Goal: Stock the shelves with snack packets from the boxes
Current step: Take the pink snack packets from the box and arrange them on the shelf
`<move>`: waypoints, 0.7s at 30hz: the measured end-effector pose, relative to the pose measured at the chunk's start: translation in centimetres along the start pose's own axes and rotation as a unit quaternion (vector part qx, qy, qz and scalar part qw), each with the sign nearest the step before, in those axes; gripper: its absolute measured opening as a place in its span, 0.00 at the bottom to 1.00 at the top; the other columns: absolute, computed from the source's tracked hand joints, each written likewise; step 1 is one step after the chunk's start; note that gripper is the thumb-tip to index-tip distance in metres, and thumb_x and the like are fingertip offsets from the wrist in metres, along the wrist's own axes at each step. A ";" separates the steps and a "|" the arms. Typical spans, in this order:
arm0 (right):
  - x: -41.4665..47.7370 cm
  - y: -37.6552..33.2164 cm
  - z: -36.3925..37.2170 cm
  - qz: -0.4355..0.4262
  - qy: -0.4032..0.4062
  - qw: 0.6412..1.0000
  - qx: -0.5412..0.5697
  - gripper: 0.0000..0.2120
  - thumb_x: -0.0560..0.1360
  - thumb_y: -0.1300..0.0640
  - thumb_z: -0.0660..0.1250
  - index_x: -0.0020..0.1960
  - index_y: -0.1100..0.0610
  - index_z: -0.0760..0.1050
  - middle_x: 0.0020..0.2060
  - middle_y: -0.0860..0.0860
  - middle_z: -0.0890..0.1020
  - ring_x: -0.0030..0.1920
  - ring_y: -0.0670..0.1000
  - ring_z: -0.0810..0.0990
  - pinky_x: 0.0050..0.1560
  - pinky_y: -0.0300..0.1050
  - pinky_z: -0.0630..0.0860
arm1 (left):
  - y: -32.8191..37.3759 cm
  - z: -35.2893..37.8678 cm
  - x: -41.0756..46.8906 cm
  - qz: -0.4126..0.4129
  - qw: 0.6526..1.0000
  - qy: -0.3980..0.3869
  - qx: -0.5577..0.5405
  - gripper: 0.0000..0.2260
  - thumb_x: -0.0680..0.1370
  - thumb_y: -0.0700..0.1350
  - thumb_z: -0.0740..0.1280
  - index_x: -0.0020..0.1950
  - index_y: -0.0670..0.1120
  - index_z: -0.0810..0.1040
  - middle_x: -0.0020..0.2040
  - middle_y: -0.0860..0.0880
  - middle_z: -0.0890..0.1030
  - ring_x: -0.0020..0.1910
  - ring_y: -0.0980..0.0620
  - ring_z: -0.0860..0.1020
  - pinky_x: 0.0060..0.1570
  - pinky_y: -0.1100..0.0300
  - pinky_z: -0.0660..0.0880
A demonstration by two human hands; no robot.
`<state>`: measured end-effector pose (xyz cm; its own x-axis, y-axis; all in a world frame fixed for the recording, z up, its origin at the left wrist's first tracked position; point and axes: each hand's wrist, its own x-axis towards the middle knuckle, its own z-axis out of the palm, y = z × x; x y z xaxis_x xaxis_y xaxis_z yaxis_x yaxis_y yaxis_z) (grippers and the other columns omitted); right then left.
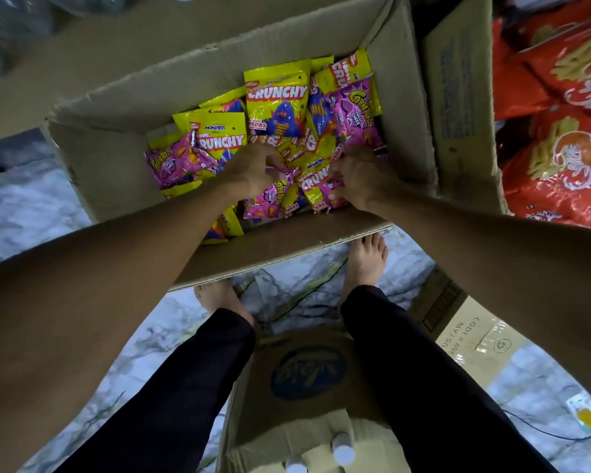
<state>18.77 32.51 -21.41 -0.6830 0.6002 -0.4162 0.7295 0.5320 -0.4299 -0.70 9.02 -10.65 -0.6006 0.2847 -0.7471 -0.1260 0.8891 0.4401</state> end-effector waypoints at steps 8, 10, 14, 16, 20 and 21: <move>-0.5 1.9 1.3 0.015 0.015 0.990 -0.139 0.15 0.73 0.63 0.67 0.60 0.62 0.76 0.56 0.62 0.82 0.57 0.62 0.80 0.57 0.56 0.75 | -0.5 -2.0 -3.6 -0.053 0.994 -0.020 -0.094 0.29 0.74 0.43 0.75 0.71 0.47 0.67 0.56 0.49 0.74 0.54 0.49 0.75 0.47 0.56 0.74; -0.1 4.8 1.7 -0.052 -0.004 0.990 -0.133 0.16 0.72 0.63 0.67 0.60 0.61 0.76 0.55 0.61 0.82 0.55 0.62 0.81 0.53 0.55 0.77 | -0.2 -2.6 -5.1 -0.075 0.987 -0.015 -0.142 0.32 0.75 0.43 0.75 0.75 0.50 0.64 0.59 0.49 0.74 0.56 0.49 0.75 0.54 0.52 0.75; 2.5 -9.1 -7.2 -0.040 -0.066 0.996 -0.035 0.13 0.77 0.66 0.60 0.61 0.63 0.73 0.49 0.63 0.82 0.44 0.61 0.83 0.41 0.49 0.81 | 0.8 -4.2 -9.5 -0.144 0.960 0.006 -0.241 0.32 0.76 0.40 0.74 0.75 0.54 0.65 0.64 0.46 0.74 0.59 0.46 0.77 0.58 0.47 0.78; 0.4 -20.0 -13.4 -0.108 -0.140 0.983 -0.037 0.11 0.83 0.56 0.58 0.63 0.59 0.70 0.39 0.54 0.79 0.31 0.48 0.78 0.25 0.36 0.72 | 1.6 -5.0 -12.0 -0.162 0.941 0.006 -0.297 0.31 0.75 0.37 0.73 0.74 0.55 0.67 0.70 0.48 0.70 0.58 0.48 0.77 0.55 0.47 0.79; -5.5 -25.5 -20.3 -0.085 -0.225 0.967 0.085 0.15 0.85 0.52 0.55 0.70 0.55 0.66 0.39 0.50 0.78 0.21 0.39 0.70 0.18 0.30 0.63 | 4.1 -7.5 -18.0 -0.187 0.885 -0.071 -0.420 0.30 0.75 0.32 0.71 0.72 0.55 0.71 0.54 0.48 0.81 0.43 0.54 0.80 0.53 0.48 0.77; -6.3 -25.5 -21.1 -0.079 -0.227 0.965 0.104 0.16 0.86 0.52 0.54 0.71 0.55 0.65 0.40 0.50 0.78 0.22 0.41 0.71 0.18 0.30 0.63 | 4.5 -7.9 -19.2 -0.189 0.872 -0.093 -0.442 0.28 0.75 0.32 0.71 0.71 0.54 0.73 0.47 0.47 0.83 0.40 0.53 0.81 0.52 0.49 0.77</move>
<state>5.30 27.76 9.07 -0.7654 0.1733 -0.6198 0.6241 0.4349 -0.6491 4.02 4.77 9.59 -0.2551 0.1580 -0.9539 -0.8963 0.3313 0.2946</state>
